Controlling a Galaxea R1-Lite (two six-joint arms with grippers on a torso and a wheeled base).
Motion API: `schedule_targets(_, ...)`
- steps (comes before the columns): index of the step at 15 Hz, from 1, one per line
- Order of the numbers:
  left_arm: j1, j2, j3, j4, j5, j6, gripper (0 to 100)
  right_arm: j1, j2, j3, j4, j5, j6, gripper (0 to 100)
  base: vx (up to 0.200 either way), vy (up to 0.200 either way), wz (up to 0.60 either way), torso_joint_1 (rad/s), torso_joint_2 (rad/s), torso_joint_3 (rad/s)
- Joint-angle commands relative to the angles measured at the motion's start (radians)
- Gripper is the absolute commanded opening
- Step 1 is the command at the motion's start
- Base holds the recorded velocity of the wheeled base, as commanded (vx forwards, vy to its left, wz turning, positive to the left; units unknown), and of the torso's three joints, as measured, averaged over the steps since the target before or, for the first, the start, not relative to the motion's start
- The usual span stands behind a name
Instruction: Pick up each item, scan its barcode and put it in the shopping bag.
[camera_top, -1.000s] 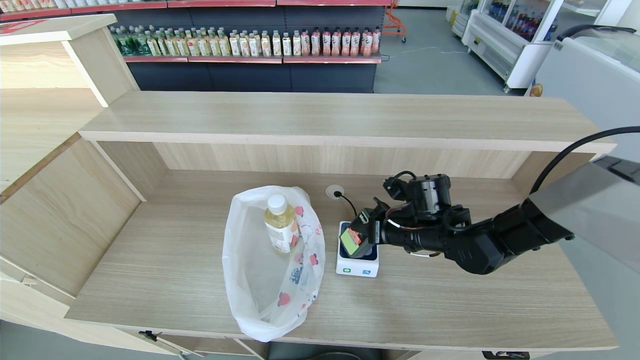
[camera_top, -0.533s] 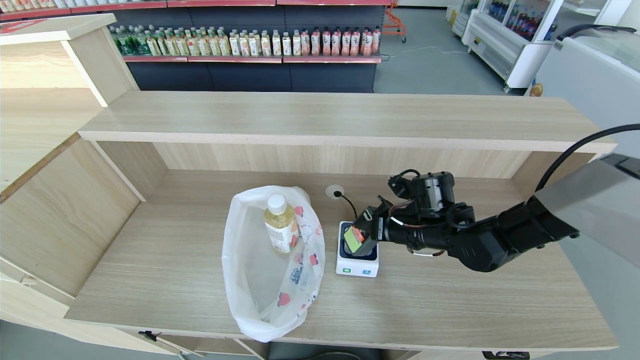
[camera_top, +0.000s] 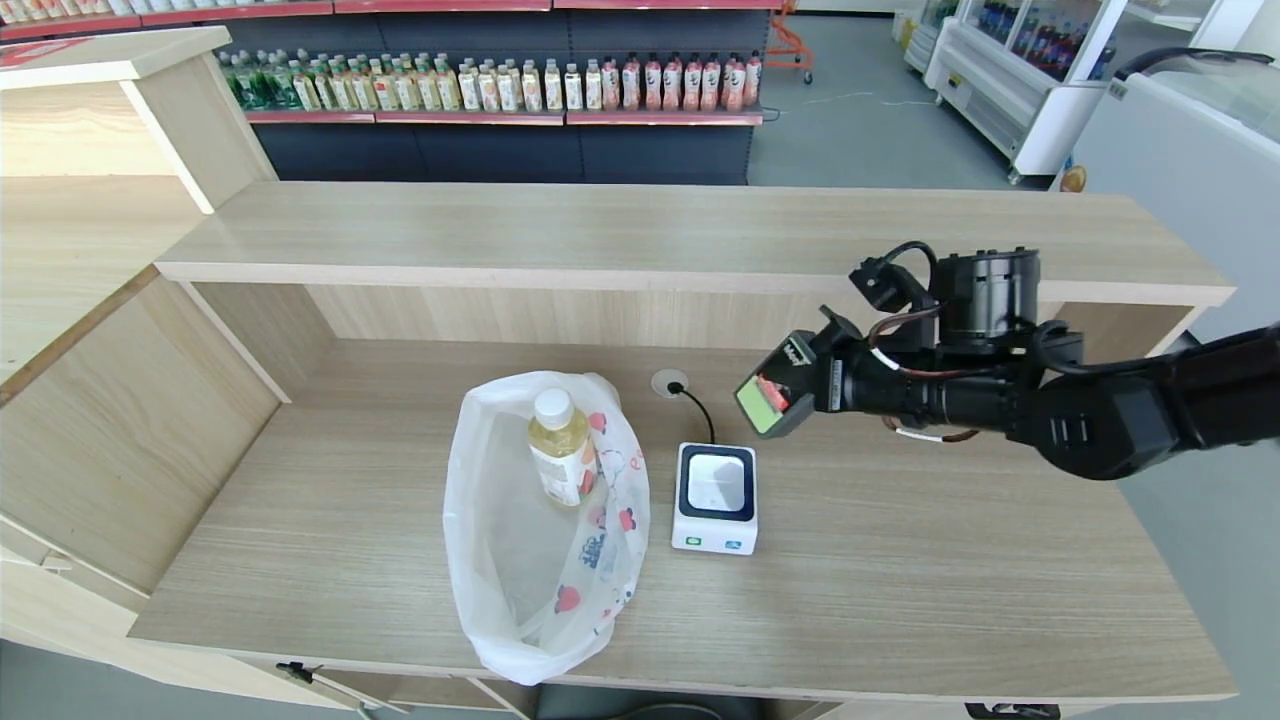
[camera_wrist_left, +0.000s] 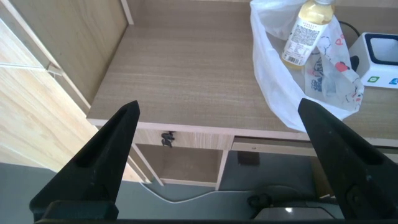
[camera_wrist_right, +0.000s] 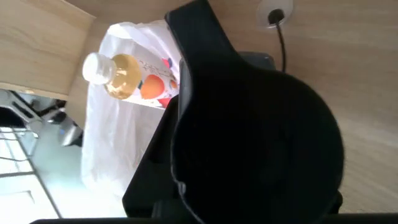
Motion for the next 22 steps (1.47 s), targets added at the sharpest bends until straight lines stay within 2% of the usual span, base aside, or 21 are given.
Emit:
schedule_targets(1, 0.0, 0.0, 0.0, 0.0, 0.0, 0.0, 100, -0.075, -0.168, 0.083, 0.04, 0.004, -0.148, 0, 0.0, 0.0, 0.0, 0.0, 0.0, 0.0)
schedule_targets(6, 0.0, 0.0, 0.0, 0.0, 0.0, -0.003, 100, -0.049, -0.318, 0.216, 0.047, 0.01, -0.152, 0, 0.0, 0.2, 0.0, 0.003, 0.01, 0.002)
schedule_targets(9, 0.0, 0.0, 0.001, 0.0, 0.0, -0.003, 100, -0.029, -0.378, 0.248, 0.125, 0.056, -0.128, 0, 0.0, 0.2, 0.0, -0.004, 0.0, 0.002)
schedule_targets(11, 0.0, 0.0, 0.0, 0.0, 0.0, -0.002, 100, -0.015, -0.404, 0.265, 0.243, 0.085, -0.129, 0, 0.0, 0.2, 0.0, 0.002, 0.0, 0.002)
schedule_targets(13, 0.0, 0.0, 0.0, 0.0, 0.0, -0.002, 100, 0.011, -0.38, 0.276, 0.283, 0.084, -0.133, 0, 0.0, 0.0, 0.0, 0.0, 0.0, 0.0)
schedule_targets(16, 0.0, 0.0, 0.0, 0.0, 0.0, -0.002, 100, 0.061, -0.308, 0.307, 0.277, 0.078, -0.156, 0, 0.0, 0.0, 0.0, 0.0, 0.0, 0.0)
schedule_targets(19, 0.0, 0.0, 0.0, 0.0, 0.0, -0.002, 100, 0.087, -0.219, 0.319, 0.271, 0.082, -0.234, 0, 0.0, 0.0, 0.0, 0.0, 0.0, 0.0)
schedule_targets(20, 0.0, 0.0, 0.0, 0.0, 0.0, -0.002, 100, 0.09, -0.188, 0.319, 0.246, 0.084, -0.254, 0, 0.0, 0.0, 0.0, 0.0, 0.0, 0.0)
schedule_targets(22, 0.0, 0.0, 0.0, 0.0, 0.0, -0.002, 100, 0.112, -0.097, 0.319, 0.105, 0.084, -0.268, 0, 0.0, 0.0, 0.0, 0.0, 0.0, 0.0)
